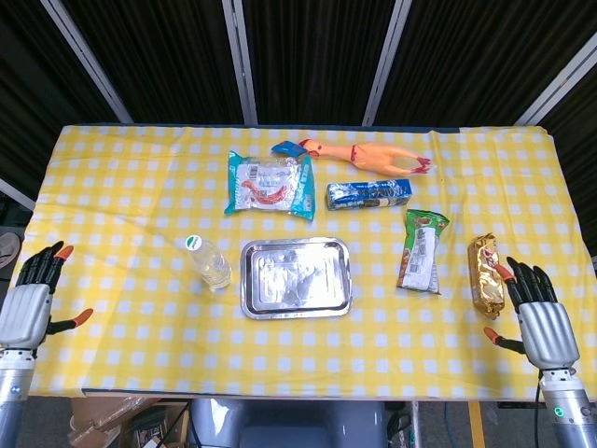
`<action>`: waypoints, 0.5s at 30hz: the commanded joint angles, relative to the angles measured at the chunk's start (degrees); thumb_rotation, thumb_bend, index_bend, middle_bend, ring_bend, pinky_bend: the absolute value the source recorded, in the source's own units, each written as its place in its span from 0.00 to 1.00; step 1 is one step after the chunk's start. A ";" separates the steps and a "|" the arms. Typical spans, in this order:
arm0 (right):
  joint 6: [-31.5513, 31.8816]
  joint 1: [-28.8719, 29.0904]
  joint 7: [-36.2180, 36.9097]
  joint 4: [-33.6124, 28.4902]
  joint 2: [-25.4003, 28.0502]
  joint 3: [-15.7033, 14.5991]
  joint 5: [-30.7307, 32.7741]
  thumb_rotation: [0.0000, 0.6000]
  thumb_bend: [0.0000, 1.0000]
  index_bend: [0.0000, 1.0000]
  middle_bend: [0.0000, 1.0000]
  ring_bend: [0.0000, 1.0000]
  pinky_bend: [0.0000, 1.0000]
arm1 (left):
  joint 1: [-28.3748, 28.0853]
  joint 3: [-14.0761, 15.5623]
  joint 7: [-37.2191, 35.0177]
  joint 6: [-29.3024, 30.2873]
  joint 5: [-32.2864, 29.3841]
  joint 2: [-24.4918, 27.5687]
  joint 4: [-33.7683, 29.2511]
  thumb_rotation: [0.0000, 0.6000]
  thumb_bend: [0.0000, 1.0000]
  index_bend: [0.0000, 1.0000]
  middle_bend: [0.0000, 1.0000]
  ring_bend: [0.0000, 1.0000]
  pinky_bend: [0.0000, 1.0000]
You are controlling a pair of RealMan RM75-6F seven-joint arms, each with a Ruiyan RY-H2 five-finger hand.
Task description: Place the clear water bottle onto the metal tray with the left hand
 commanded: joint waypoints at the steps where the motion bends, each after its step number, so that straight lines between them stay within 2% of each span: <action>1: -0.34 0.11 0.54 0.09 0.19 0.15 0.30 1.00 0.05 0.11 0.00 0.04 0.00 | -4.44 -3.16 -9.10 -7.07 -3.46 -3.20 -2.40 1.00 0.12 0.00 0.00 0.00 0.06; 7: -0.74 0.12 1.32 0.16 0.42 0.04 0.38 1.00 0.05 0.11 0.00 0.04 0.00 | -8.85 -5.83 -16.31 -12.50 -5.55 -8.24 -2.30 1.00 0.12 0.00 0.01 0.00 0.06; 15: -0.52 -0.04 3.34 -0.54 1.54 -0.07 -0.04 1.00 0.05 0.11 0.00 0.02 0.00 | -11.69 -5.86 -13.57 -13.50 -6.24 -14.73 -0.48 1.00 0.12 0.01 0.01 0.00 0.06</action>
